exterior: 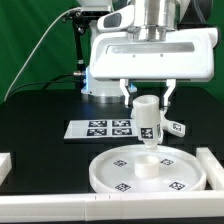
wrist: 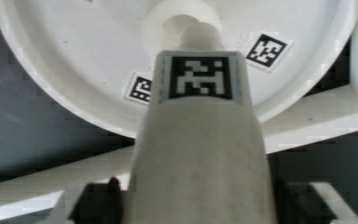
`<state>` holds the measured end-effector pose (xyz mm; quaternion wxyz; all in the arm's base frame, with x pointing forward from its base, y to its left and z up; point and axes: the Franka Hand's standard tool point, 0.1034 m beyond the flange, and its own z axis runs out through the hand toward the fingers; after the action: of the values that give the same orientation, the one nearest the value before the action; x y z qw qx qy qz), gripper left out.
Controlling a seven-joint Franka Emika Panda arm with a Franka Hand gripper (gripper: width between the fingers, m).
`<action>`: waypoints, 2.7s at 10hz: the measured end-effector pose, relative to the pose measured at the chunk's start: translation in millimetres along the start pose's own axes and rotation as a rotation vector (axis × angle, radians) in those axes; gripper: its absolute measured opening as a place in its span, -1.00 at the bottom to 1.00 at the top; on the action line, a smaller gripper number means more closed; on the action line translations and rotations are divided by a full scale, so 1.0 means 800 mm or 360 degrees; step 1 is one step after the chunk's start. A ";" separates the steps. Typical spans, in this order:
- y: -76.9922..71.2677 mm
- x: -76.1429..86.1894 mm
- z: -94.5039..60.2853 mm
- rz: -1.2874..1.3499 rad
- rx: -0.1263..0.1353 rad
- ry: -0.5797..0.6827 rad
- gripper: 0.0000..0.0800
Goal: Assemble round table
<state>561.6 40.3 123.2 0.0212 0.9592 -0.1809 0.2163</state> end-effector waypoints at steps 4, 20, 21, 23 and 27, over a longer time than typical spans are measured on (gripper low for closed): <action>0.010 0.019 -0.015 -0.0137 0.0005 0.0031 0.02; -0.011 -0.008 0.018 -0.0264 -0.0061 0.0165 0.02; -0.006 -0.008 0.020 -0.0283 -0.0070 0.0163 0.02; -0.002 -0.010 0.024 -0.0295 -0.0083 0.0161 0.02; -0.005 -0.018 0.034 -0.0300 -0.0097 0.0179 0.02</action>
Offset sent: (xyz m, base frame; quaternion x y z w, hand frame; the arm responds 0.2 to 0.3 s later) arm 0.0027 -0.0362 0.0418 -0.0113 0.0229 -0.0660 0.9975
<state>562.1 45.7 92.9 0.0807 0.9572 -0.0948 0.2612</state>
